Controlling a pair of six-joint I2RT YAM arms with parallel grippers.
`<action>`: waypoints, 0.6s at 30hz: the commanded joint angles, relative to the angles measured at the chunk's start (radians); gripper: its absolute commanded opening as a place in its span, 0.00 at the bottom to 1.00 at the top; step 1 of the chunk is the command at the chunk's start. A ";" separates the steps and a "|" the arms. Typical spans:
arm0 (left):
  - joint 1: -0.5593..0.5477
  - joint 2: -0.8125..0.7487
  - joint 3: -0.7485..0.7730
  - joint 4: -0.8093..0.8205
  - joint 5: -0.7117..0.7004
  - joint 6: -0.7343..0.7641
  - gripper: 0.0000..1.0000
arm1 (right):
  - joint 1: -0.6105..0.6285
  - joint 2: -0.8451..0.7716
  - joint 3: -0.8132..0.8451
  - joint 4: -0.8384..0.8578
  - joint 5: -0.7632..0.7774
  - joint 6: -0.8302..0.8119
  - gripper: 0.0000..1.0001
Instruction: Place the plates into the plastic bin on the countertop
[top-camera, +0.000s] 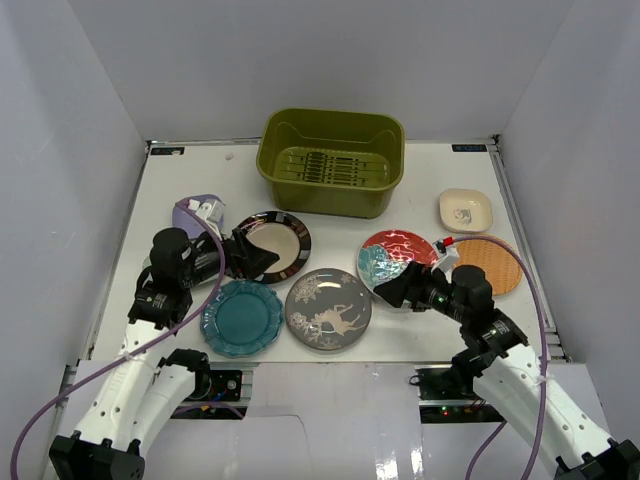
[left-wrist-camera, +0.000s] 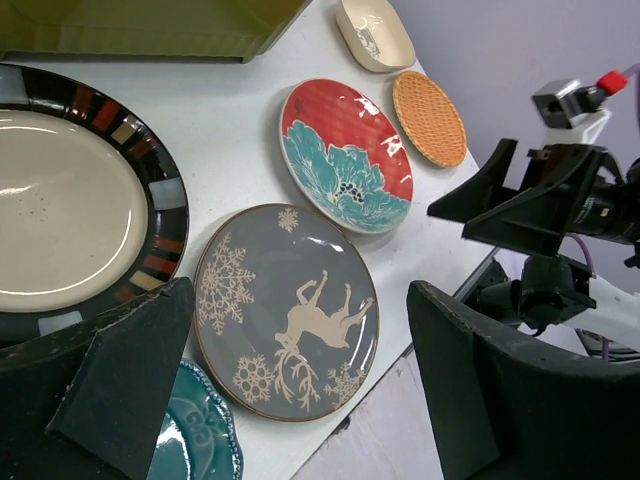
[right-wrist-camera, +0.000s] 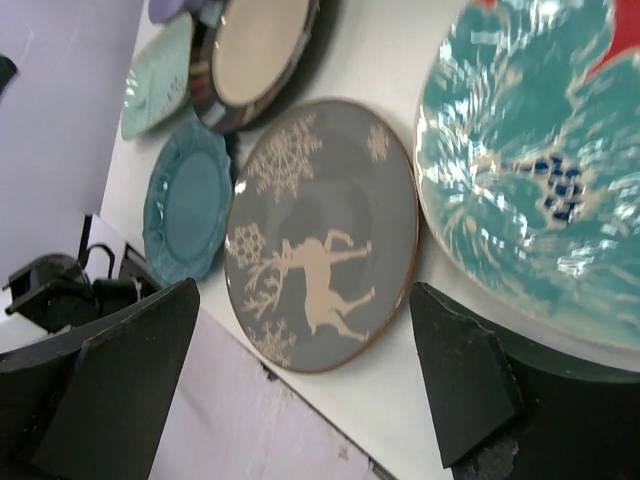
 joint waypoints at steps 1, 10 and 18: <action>-0.002 -0.019 0.025 -0.022 0.016 0.019 0.98 | 0.002 -0.012 -0.084 -0.001 -0.100 0.132 0.93; -0.002 -0.102 -0.033 -0.094 -0.079 0.046 0.98 | 0.004 -0.089 -0.230 0.147 -0.033 0.247 0.91; -0.002 -0.098 -0.045 -0.087 -0.093 0.031 0.98 | 0.032 0.074 -0.309 0.372 -0.045 0.293 0.79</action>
